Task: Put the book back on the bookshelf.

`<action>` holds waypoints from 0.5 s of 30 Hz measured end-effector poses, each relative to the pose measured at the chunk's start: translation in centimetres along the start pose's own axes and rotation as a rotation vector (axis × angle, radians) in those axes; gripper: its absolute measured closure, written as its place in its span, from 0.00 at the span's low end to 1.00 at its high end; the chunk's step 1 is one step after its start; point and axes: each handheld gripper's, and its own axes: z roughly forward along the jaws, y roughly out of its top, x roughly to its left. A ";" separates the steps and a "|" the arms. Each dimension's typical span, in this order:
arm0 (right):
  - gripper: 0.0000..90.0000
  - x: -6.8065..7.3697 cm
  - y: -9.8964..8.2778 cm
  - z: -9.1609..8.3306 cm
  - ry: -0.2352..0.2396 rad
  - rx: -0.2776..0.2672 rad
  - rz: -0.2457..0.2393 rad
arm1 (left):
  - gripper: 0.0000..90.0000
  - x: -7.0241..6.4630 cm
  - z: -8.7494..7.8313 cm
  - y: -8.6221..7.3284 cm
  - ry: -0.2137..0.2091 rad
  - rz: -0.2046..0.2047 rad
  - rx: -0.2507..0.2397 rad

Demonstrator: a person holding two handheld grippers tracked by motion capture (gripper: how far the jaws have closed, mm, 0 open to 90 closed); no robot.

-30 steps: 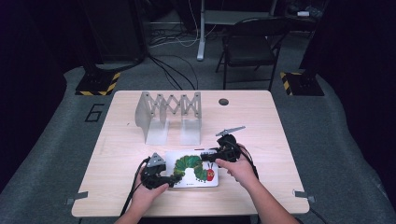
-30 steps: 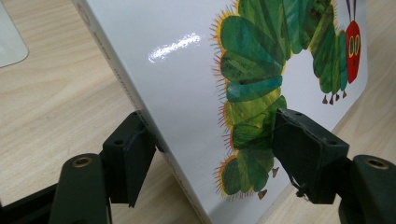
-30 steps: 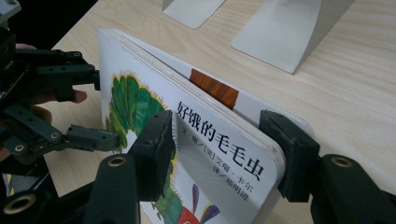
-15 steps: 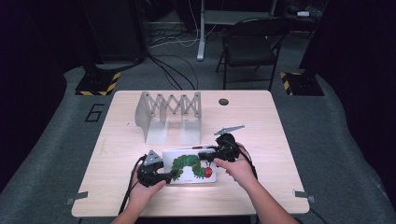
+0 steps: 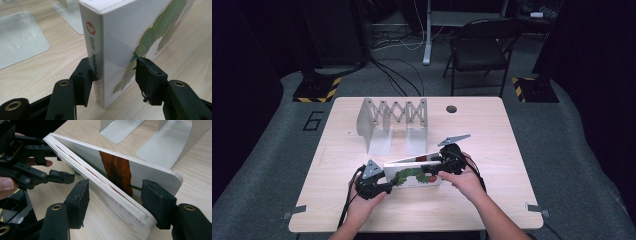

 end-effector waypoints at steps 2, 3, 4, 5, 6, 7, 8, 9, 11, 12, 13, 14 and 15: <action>0.43 -0.1 -0.1 0.0 0.005 -0.003 -0.014 | 0.55 0.0 -0.1 -0.1 0.002 0.013 -0.009; 0.42 -0.1 -0.1 0.0 0.008 0.000 -0.018 | 0.55 0.0 -0.1 -0.1 0.001 0.019 -0.010; 0.42 -0.2 -0.2 0.0 0.010 0.001 -0.023 | 0.55 0.0 -0.2 -0.1 -0.003 0.028 -0.003; 0.41 -0.1 -0.2 0.0 0.011 0.003 -0.020 | 0.55 0.0 -0.2 -0.1 -0.006 0.034 0.001; 0.40 0.0 -0.3 0.0 0.005 0.012 -0.027 | 0.55 -0.1 -0.3 -0.2 -0.007 0.043 -0.003; 0.40 0.0 -0.3 0.0 0.005 0.012 -0.027 | 0.55 -0.1 -0.3 -0.2 -0.007 0.043 -0.003; 0.40 0.0 -0.4 -0.1 0.002 0.020 -0.025 | 0.55 -0.1 -0.4 -0.2 -0.015 0.051 0.007; 0.39 0.0 -0.4 0.0 -0.002 0.018 -0.036 | 0.55 -0.1 -0.4 -0.2 -0.014 0.055 0.006; 0.38 -0.1 -0.7 -0.1 -0.030 0.036 -0.061 | 0.55 -0.1 -0.4 -0.2 -0.017 0.062 0.007; 0.38 -0.1 -0.8 -0.1 -0.038 0.045 -0.060 | 0.55 -0.1 -0.4 -0.2 -0.016 0.062 0.005; 0.38 -0.2 -0.9 -0.1 -0.044 0.047 -0.067 | 0.55 -0.1 -0.4 -0.2 -0.019 0.062 0.004; 0.38 -0.4 -1.0 -0.2 -0.053 0.054 -0.071 | 0.55 -0.1 -0.4 -0.3 -0.017 0.057 -0.005; 0.38 -0.6 -1.1 -0.2 -0.062 0.051 -0.068 | 0.55 -0.1 -0.4 -0.3 -0.015 0.056 -0.008</action>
